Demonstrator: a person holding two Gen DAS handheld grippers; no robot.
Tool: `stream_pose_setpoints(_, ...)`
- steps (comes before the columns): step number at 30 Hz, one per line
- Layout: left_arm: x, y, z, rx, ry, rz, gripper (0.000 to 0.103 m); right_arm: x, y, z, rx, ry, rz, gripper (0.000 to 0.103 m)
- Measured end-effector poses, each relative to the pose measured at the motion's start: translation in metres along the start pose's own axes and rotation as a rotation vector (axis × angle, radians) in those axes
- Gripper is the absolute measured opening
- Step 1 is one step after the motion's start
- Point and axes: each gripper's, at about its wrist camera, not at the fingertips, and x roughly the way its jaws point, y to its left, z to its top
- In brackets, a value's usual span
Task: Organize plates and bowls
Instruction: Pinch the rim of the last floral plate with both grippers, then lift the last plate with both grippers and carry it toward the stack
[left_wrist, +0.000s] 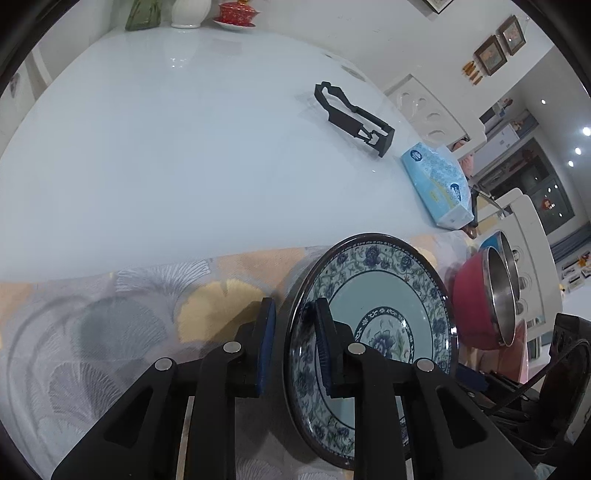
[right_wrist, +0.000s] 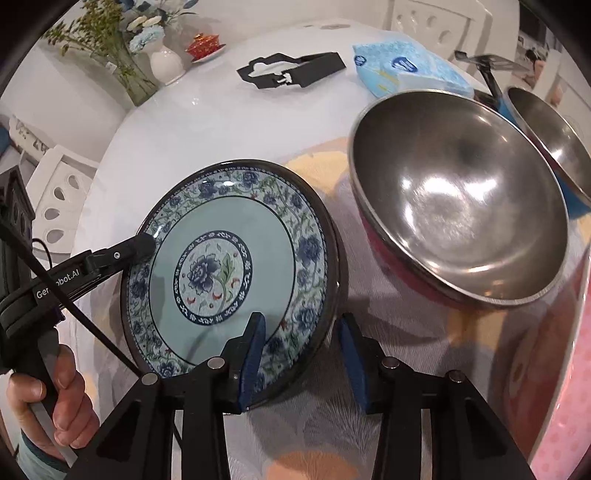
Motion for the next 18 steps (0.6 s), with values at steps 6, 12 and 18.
stream_pose_setpoints(6,0.001,-0.015,-0.003,0.086,-0.016,0.045,0.016,0.004,0.007,0.004,-0.031,-0.003,0.002,0.041)
stream_pose_setpoints(12,-0.017,-0.025,-0.014,0.155,-0.039,0.105,0.015,0.001,0.006,0.002,-0.023,0.024,0.049,0.041)
stream_pose_setpoints(18,-0.059,-0.028,-0.032,0.164,-0.088,0.156,0.015,-0.022,0.018,-0.014,-0.058,0.035,0.106,0.041)
